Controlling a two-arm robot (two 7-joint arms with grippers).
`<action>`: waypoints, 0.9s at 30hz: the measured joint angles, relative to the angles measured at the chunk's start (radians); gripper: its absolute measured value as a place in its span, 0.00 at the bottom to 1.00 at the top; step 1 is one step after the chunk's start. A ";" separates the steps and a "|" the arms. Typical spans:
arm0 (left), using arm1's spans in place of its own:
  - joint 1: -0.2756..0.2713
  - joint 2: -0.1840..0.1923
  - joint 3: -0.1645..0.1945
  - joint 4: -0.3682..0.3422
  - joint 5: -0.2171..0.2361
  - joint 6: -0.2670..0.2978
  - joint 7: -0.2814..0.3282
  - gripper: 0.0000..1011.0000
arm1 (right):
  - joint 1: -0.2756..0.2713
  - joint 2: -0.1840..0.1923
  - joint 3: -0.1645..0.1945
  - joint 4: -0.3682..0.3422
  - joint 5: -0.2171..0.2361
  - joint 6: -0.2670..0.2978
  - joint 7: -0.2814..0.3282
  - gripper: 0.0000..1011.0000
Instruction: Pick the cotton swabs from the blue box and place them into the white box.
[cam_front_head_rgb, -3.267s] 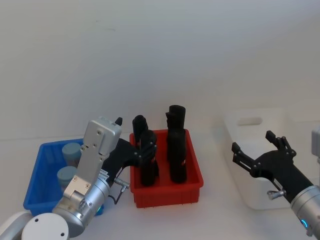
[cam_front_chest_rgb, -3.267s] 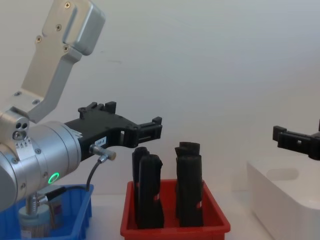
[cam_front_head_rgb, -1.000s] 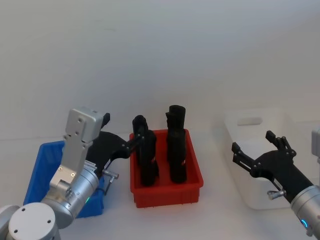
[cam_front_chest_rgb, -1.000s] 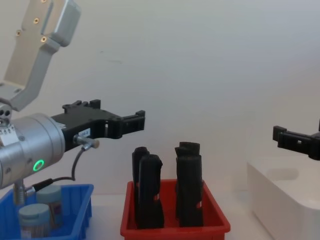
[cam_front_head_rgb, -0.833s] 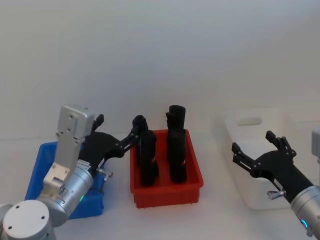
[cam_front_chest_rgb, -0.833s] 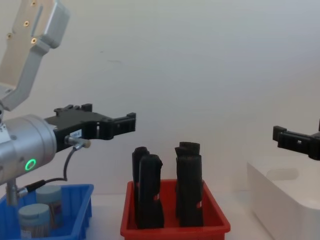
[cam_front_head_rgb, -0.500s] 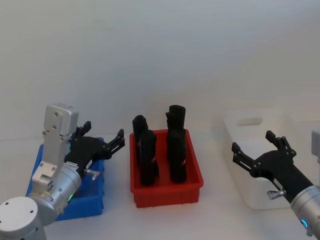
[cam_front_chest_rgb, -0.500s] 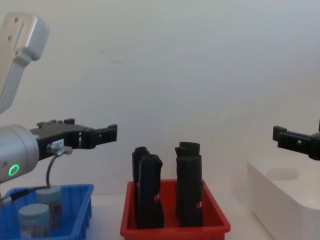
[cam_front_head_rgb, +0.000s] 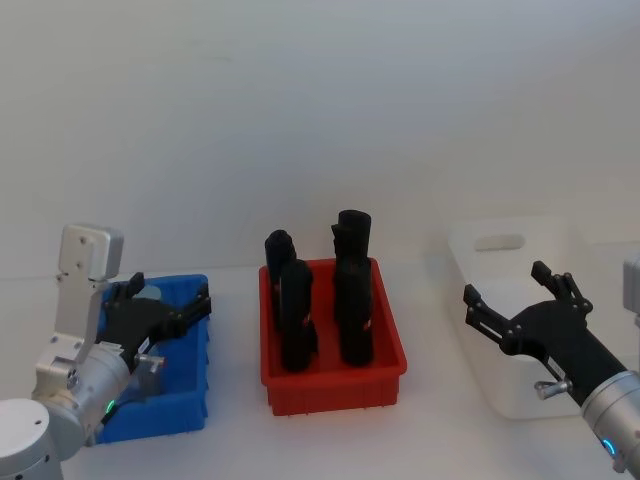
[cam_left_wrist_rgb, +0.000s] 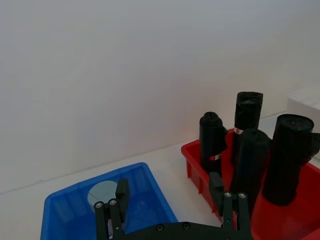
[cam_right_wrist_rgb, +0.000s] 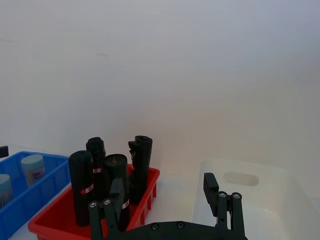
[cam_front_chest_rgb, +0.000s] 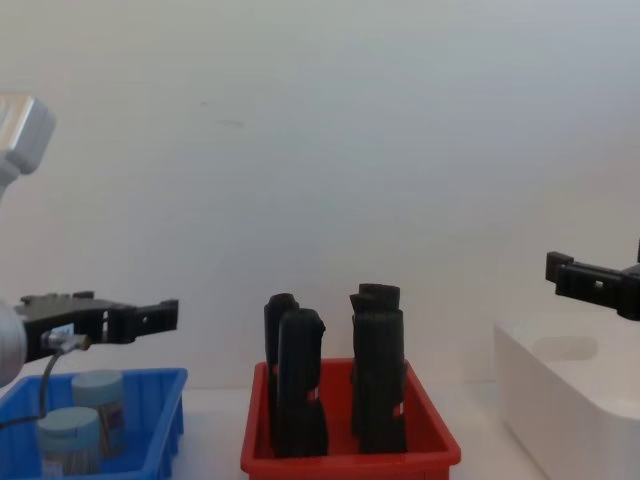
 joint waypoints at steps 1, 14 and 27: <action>0.000 0.001 -0.002 0.004 -0.001 0.002 0.001 0.99 | 0.000 0.000 0.000 0.000 0.000 0.000 0.000 0.99; 0.006 0.017 -0.025 0.050 -0.015 0.039 0.009 0.99 | 0.000 0.000 0.000 0.000 0.000 0.000 0.000 0.99; -0.008 0.017 -0.038 0.109 -0.033 0.070 -0.021 0.99 | 0.000 0.000 0.000 0.000 0.000 0.000 0.000 0.99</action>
